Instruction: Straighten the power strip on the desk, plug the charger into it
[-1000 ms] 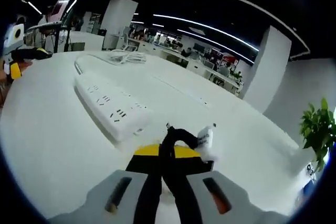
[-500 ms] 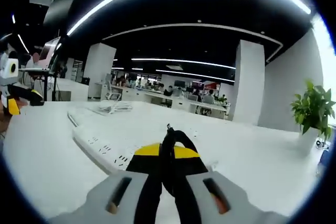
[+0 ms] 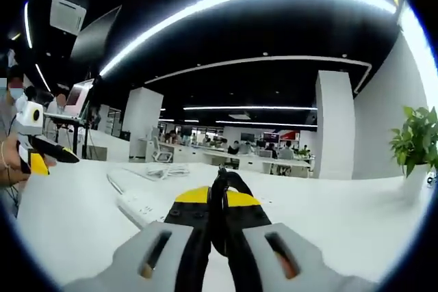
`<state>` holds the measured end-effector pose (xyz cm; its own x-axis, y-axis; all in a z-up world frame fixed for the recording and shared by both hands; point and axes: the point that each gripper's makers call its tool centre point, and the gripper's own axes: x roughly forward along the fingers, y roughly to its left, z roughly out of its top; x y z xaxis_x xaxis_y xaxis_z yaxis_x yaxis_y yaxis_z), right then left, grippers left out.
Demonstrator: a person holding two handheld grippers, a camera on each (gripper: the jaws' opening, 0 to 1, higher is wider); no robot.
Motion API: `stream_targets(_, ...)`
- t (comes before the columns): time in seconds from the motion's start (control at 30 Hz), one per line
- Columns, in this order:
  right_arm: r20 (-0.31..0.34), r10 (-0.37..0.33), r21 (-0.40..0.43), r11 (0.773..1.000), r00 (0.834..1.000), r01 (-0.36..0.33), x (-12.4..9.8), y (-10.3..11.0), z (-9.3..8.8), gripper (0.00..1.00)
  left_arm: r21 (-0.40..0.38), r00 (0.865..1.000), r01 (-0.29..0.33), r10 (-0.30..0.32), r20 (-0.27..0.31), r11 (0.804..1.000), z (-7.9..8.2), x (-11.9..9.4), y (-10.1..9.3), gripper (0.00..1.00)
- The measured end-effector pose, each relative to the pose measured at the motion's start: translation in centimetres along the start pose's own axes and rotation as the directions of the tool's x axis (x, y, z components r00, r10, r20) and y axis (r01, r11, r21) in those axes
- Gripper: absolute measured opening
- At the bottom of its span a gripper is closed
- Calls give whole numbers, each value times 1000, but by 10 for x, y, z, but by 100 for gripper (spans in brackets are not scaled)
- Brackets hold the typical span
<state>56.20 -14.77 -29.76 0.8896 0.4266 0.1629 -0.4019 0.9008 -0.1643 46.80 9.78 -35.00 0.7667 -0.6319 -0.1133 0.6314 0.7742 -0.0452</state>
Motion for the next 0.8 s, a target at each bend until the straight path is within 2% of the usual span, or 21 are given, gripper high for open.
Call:
stream_targets(0.23,24,-3,57,998,1000,2,-1,1,8,3,7,999,25,-25,24,1000,7,12,3,72)
stream_targets(0.37,17,8,7,1000,1000,-8,6,11,13,3,20,998,37,-38,49,999,13,25,10,72)
stream_targets(0.47,6,39,-14,999,999,-39,13,21,14,3,-48,992,102,-97,85,994,24,38,13,72)
stream_targets(0.63,27,74,-33,997,997,-73,14,30,23,3,-9,991,103,-102,80,995,32,52,26,72)
stream_targets(0.8,37,104,-58,993,994,-101,15,35,30,3,22,986,131,-133,99,991,44,66,30,72)
